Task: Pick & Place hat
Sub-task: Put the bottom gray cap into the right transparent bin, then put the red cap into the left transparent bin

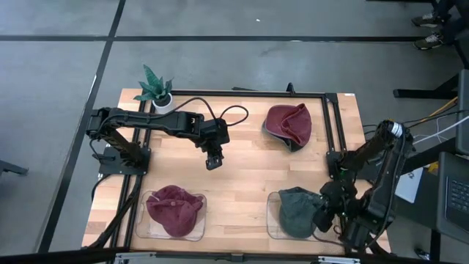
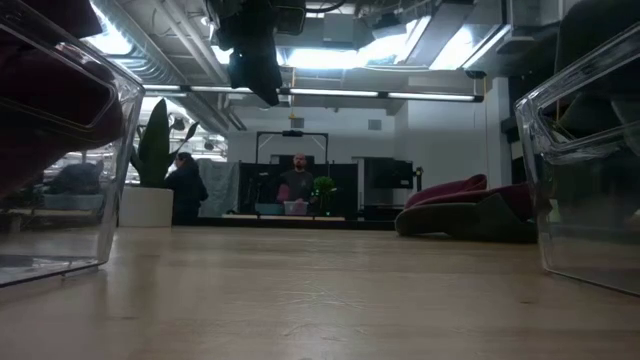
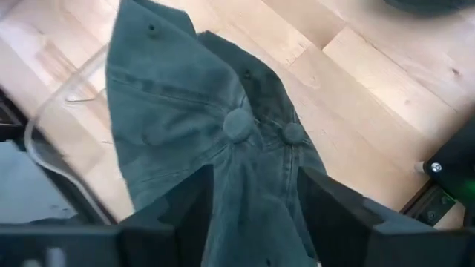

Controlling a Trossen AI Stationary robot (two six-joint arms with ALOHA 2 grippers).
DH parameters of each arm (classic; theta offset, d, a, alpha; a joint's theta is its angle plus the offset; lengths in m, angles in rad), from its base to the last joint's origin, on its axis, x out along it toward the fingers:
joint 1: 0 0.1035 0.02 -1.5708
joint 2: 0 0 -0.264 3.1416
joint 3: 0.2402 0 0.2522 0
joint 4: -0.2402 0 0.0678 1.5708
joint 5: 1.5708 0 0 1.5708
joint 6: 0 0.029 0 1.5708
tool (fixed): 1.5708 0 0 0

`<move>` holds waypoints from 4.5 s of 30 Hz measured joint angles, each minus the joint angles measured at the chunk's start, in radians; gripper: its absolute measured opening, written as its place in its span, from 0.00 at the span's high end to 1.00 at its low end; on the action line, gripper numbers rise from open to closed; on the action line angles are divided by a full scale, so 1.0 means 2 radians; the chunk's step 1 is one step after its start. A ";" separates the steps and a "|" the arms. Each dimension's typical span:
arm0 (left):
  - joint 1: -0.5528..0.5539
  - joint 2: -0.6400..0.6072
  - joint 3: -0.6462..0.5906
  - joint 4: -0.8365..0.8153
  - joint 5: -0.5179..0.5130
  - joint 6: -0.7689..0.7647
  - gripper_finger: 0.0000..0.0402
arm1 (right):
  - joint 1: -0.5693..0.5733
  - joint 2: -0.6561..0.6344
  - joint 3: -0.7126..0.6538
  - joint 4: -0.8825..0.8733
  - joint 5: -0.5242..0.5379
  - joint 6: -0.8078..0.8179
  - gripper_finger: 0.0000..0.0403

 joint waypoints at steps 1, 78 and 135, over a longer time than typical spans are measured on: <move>0.000 0.000 0.000 0.000 0.000 0.000 0.58 | 0.000 -0.009 0.000 0.000 -0.002 -0.001 0.48; 0.000 0.000 0.000 0.000 -0.007 -0.027 0.58 | -0.583 0.123 -0.004 0.053 0.042 -0.758 0.41; 0.000 0.000 0.000 0.000 -0.034 -0.045 0.58 | -0.649 0.141 -0.117 0.236 0.023 -0.892 0.91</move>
